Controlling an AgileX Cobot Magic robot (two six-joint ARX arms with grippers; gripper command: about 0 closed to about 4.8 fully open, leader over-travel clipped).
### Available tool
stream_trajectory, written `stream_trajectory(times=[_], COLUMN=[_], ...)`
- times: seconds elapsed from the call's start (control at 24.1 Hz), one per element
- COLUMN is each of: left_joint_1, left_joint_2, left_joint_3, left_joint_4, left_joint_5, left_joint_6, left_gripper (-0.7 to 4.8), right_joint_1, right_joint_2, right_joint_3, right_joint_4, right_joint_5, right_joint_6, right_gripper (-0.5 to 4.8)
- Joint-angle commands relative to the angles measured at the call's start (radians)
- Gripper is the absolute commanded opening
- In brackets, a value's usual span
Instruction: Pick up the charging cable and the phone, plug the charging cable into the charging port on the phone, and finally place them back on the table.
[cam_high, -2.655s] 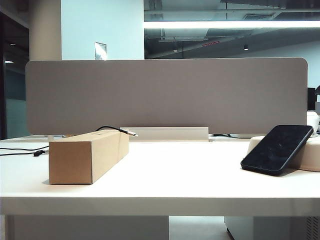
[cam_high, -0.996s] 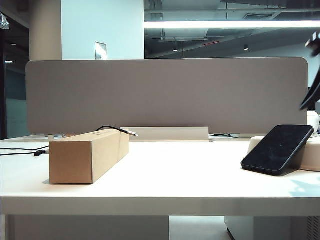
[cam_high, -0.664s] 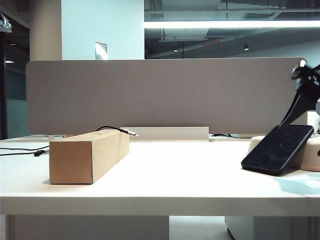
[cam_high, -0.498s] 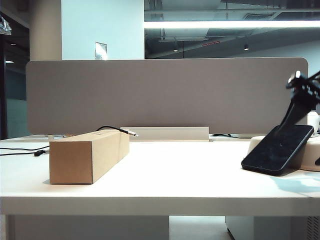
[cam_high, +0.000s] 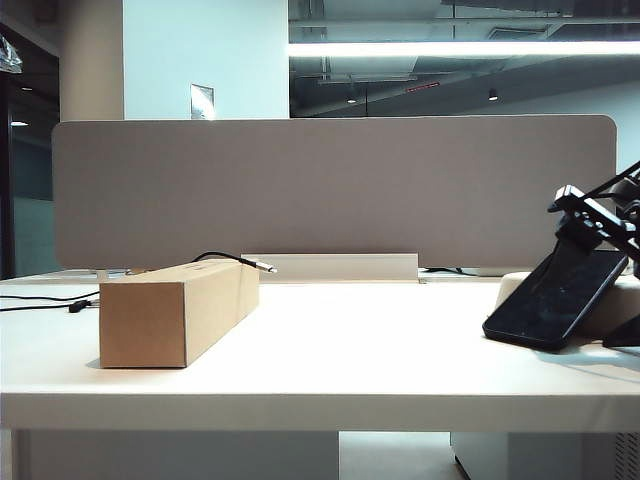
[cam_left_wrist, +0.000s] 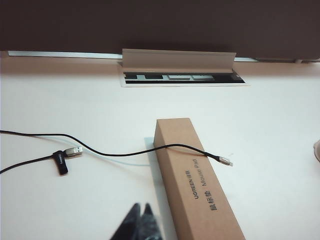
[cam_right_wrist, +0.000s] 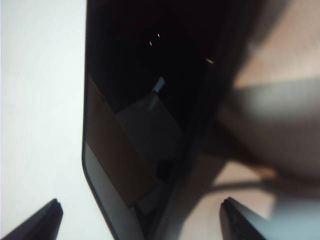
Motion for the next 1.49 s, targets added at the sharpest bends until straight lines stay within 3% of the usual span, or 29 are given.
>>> stream_trajectory(times=[0.04,0.54,0.62,0.75,0.87,0.95,1.04,1.37,1.49], left_joint_1=[0.000,0.000,0.000,0.000,-0.001,0.000,-0.001,-0.001,-0.013], left_joint_2=[-0.002,-0.002,-0.002,-0.002,-0.002,-0.002,-0.002,-0.001,0.001], left_joint_3=[0.008,0.015,0.021,0.032,0.033,0.033,0.033,0.033,0.033], left_joint_4=[0.006,0.005,0.006,0.006,0.004,0.002,0.001,0.000,0.006], left_joint_5=[0.008,0.007,0.007,0.007,0.008,0.007,0.008,0.069,0.073], left_joint_6=[0.005,0.005,0.005,0.004,0.004,0.004,0.004,0.005,0.005], left_gripper=[-0.06,-0.06,-0.06,-0.06,-0.06,-0.06,-0.06,-0.06,-0.06], right_joint_1=[0.001,0.002,0.002,0.002,0.002,0.002,0.002,0.002,0.002], right_joint_2=[0.043,0.199,0.209,0.212,0.212,0.212,0.212,0.190,0.144], right_joint_3=[0.013,0.018,0.018,0.018,0.018,0.018,0.018,0.018,0.018], right_joint_4=[0.055,0.206,0.205,0.213,0.248,0.260,0.265,0.360,0.360], right_joint_5=[0.003,0.003,0.003,0.008,0.006,-0.004,-0.005,-0.137,-0.139], right_joint_6=[0.001,0.103,0.102,0.101,0.101,0.101,0.101,0.101,0.100], right_gripper=[4.31,4.17,3.65,1.87,1.54,0.59,0.14,-0.02,-0.02])
